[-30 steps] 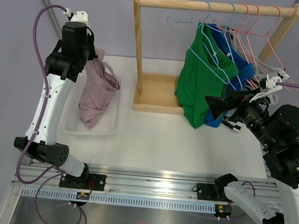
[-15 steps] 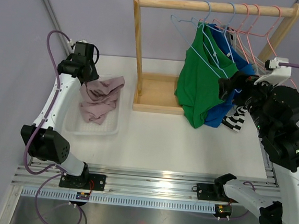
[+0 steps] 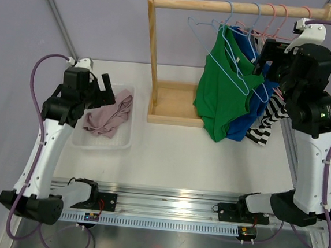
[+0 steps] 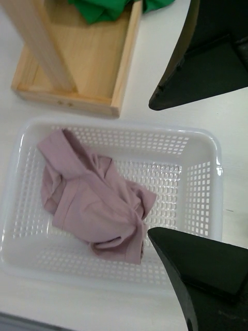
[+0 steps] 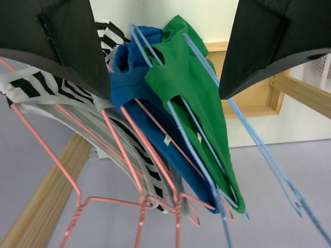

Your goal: Remove the tank top from the hanger

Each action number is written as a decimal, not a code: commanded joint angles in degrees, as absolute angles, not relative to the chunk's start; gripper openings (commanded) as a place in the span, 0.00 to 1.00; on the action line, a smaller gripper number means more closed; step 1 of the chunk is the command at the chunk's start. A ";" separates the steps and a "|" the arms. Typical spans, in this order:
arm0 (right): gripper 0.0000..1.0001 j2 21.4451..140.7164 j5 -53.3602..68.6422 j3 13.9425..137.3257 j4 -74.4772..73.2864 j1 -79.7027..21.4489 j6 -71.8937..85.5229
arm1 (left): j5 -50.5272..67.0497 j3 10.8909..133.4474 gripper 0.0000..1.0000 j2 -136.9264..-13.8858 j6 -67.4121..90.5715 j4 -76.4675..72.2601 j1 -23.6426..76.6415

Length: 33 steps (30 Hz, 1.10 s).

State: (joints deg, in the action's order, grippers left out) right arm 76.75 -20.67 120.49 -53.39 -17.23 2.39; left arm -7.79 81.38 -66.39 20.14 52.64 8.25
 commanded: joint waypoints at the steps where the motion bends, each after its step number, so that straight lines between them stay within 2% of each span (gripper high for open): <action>1: 0.92 79.53 -12.23 127.16 -56.86 -12.22 0.44 | -0.36 73.95 0.99 -60.40 16.88 47.82 12.29; 6: 0.87 85.25 -6.69 131.31 -59.24 -10.46 -3.42 | -1.05 65.76 0.99 -54.15 16.26 44.57 15.55; 10: 0.66 89.02 -3.34 134.03 -59.76 -9.06 -5.09 | -0.53 59.07 0.99 -50.54 16.17 41.49 15.82; 19: 0.54 97.72 2.54 137.19 -60.03 -7.38 -6.24 | -1.32 54.23 0.99 -46.67 16.26 39.64 15.82; 21: 0.41 98.52 3.95 137.98 -60.38 -7.29 -6.07 | -1.32 54.05 0.99 -46.93 16.26 39.64 15.82; 29: 0.12 96.24 12.48 134.30 -56.52 -7.29 -2.11 | -0.35 53.79 0.99 -47.72 16.35 39.46 15.91; 30: 0.01 95.98 12.57 133.95 -56.17 -7.29 -1.24 | -0.35 53.79 0.99 -47.90 16.26 39.46 15.91; 33: 0.00 95.89 13.88 135.08 -55.81 -7.29 -0.35 | -0.35 53.79 0.99 -48.34 16.17 39.46 15.91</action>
